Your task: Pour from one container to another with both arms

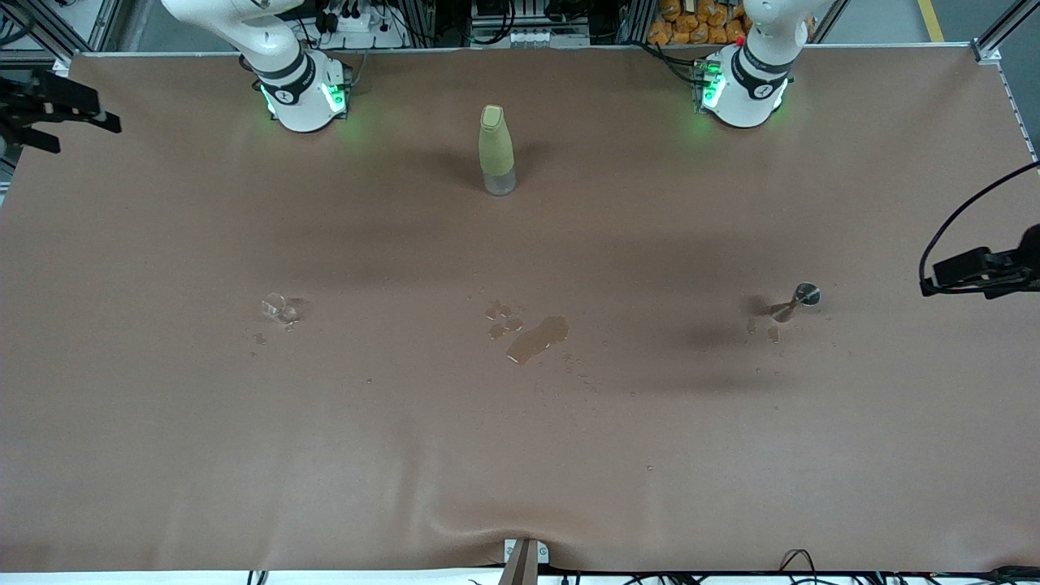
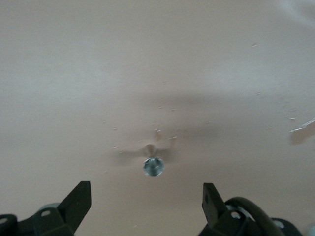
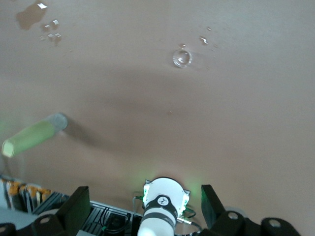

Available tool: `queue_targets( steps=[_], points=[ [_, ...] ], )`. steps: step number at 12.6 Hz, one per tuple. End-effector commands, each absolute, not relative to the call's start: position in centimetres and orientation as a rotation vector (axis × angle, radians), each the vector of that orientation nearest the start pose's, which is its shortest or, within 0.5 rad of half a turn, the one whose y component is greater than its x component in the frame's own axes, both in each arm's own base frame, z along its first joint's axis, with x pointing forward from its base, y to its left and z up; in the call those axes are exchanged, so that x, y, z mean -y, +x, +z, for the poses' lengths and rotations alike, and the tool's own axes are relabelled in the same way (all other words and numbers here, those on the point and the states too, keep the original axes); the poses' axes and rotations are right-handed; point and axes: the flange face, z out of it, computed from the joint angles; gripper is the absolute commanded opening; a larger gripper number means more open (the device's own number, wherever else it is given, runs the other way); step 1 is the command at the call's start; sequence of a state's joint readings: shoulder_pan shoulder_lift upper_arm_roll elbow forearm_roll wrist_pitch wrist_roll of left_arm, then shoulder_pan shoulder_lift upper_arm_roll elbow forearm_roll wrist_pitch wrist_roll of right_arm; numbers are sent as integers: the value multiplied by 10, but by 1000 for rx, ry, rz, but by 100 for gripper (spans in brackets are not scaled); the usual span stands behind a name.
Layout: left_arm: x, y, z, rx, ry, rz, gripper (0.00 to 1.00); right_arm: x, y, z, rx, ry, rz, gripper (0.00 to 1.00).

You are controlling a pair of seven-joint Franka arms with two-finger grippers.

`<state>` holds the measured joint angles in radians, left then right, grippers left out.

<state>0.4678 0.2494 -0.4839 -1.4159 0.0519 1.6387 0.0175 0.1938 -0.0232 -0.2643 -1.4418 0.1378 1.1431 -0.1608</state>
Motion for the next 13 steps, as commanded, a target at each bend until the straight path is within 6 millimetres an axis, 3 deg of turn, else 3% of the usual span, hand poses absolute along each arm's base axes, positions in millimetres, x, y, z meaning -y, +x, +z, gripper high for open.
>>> queue_targets(
  steps=[1, 4, 6, 9, 11, 13],
  points=[
    [26, 614, 584, -146, -3069, -2, 100, -2, 498, 670, 13, -3018, 351, 100],
    [56, 605, 597, -39, -3145, -9, 100, -7, 512, 662, -22, -3048, 267, 100],
    [50, 596, 613, 8, -3168, -43, 100, -6, 520, 653, -64, -3057, 219, 100],
    [57, 564, 627, -24, -3149, -81, 100, -8, 532, 650, -119, -3079, 123, 100],
    [57, 556, 638, -29, -3145, -120, 100, -5, 539, 646, -117, -3086, 68, 100],
    [59, 550, 637, -91, -3140, -106, 100, -2, 546, 639, -109, -3088, 57, 100]
  ],
)
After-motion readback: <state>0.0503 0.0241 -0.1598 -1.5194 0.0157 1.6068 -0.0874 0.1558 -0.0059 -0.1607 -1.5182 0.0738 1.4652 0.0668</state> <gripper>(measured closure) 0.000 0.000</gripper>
